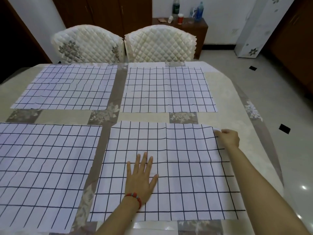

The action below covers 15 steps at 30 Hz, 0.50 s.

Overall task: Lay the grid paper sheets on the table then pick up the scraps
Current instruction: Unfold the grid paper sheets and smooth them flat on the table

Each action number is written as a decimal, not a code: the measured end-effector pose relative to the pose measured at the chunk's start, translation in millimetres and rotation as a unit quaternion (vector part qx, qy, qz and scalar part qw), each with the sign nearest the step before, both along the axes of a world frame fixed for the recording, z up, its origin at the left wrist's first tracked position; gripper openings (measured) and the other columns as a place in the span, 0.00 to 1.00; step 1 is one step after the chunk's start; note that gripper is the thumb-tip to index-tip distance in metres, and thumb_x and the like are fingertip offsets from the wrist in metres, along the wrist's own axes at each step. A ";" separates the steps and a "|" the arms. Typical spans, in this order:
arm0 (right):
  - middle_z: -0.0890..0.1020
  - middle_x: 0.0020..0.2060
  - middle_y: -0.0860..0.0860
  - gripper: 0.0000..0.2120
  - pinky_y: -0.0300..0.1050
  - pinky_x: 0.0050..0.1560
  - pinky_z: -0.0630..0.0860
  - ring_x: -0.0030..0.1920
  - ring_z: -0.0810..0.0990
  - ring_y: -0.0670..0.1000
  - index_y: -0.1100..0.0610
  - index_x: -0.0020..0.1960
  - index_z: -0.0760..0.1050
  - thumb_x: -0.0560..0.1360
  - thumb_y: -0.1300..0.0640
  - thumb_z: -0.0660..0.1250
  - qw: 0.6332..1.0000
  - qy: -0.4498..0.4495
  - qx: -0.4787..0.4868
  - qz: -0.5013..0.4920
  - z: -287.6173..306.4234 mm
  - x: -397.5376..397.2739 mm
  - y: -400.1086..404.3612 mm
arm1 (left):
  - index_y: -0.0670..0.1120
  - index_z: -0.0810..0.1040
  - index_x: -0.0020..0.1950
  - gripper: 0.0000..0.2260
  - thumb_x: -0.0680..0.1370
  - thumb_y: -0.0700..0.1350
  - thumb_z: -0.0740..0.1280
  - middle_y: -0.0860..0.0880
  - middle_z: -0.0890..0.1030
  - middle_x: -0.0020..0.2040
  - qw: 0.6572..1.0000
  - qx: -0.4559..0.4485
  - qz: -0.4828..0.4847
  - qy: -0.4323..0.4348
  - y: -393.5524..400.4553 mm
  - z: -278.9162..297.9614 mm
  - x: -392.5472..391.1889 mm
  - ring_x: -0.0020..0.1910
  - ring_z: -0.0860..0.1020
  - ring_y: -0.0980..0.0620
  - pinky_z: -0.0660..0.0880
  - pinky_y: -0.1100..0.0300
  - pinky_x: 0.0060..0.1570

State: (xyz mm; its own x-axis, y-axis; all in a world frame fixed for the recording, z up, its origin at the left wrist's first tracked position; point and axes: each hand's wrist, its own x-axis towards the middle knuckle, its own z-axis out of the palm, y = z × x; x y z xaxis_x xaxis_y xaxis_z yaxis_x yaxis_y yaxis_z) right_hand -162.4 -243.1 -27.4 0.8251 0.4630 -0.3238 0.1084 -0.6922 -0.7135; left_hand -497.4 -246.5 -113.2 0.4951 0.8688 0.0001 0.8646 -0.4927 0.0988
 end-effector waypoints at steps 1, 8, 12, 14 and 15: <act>0.82 0.51 0.58 0.14 0.51 0.59 0.72 0.56 0.78 0.60 0.60 0.52 0.79 0.70 0.54 0.69 0.999 -0.006 0.031 0.008 -1.3 1.6 3.5 | 0.52 0.50 0.75 0.27 0.78 0.61 0.41 0.54 0.37 0.77 1.000 0.005 0.001 -0.003 0.2 -0.9 -0.2 0.76 0.39 0.52 0.42 0.45 0.70; 0.68 0.70 0.57 0.21 0.58 0.67 0.59 0.70 0.63 0.60 0.58 0.67 0.68 0.75 0.56 0.64 0.974 -0.221 0.041 -0.006 -7.0 -29.4 -7.2 | 0.52 0.48 0.75 0.27 0.78 0.62 0.41 0.54 0.37 0.76 1.000 0.018 0.004 -0.004 1.0 -1.9 -1.2 0.76 0.37 0.52 0.43 0.45 0.70; 0.60 0.74 0.54 0.27 0.55 0.73 0.51 0.75 0.56 0.55 0.56 0.71 0.62 0.75 0.46 0.52 0.944 -0.239 0.024 0.227 -25.3 -109.0 -21.3 | 0.52 0.47 0.75 0.28 0.78 0.62 0.41 0.54 0.37 0.76 1.000 0.010 0.009 0.003 0.0 0.1 -0.4 0.76 0.37 0.52 0.43 0.45 0.70; 0.53 0.76 0.51 0.33 0.52 0.74 0.42 0.76 0.47 0.51 0.51 0.74 0.54 0.74 0.38 0.41 0.913 -0.242 -0.029 0.329 -43.6 -140.5 -29.9 | 0.52 0.49 0.75 0.28 0.78 0.62 0.42 0.53 0.38 0.77 1.000 0.003 0.007 0.002 0.5 0.2 -0.1 0.76 0.38 0.52 0.43 0.45 0.70; 0.49 0.77 0.49 0.35 0.50 0.73 0.36 0.76 0.42 0.49 0.49 0.75 0.48 0.73 0.34 0.35 0.900 -0.248 -0.049 0.354 -52.3 -148.9 -33.5 | 0.52 0.49 0.75 0.28 0.78 0.62 0.42 0.53 0.38 0.77 1.000 -0.004 0.004 0.004 0.6 0.3 0.4 0.76 0.38 0.52 0.43 0.45 0.70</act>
State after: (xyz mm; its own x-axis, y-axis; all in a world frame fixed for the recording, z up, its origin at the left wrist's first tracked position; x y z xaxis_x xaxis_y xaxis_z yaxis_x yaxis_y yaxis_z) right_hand -311.3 -276.6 -79.7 0.3880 0.9193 -0.0652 0.8358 -0.3808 -0.3954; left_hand -497.0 -245.9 -113.0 0.4877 0.8729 -0.0106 0.8694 -0.4846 0.0961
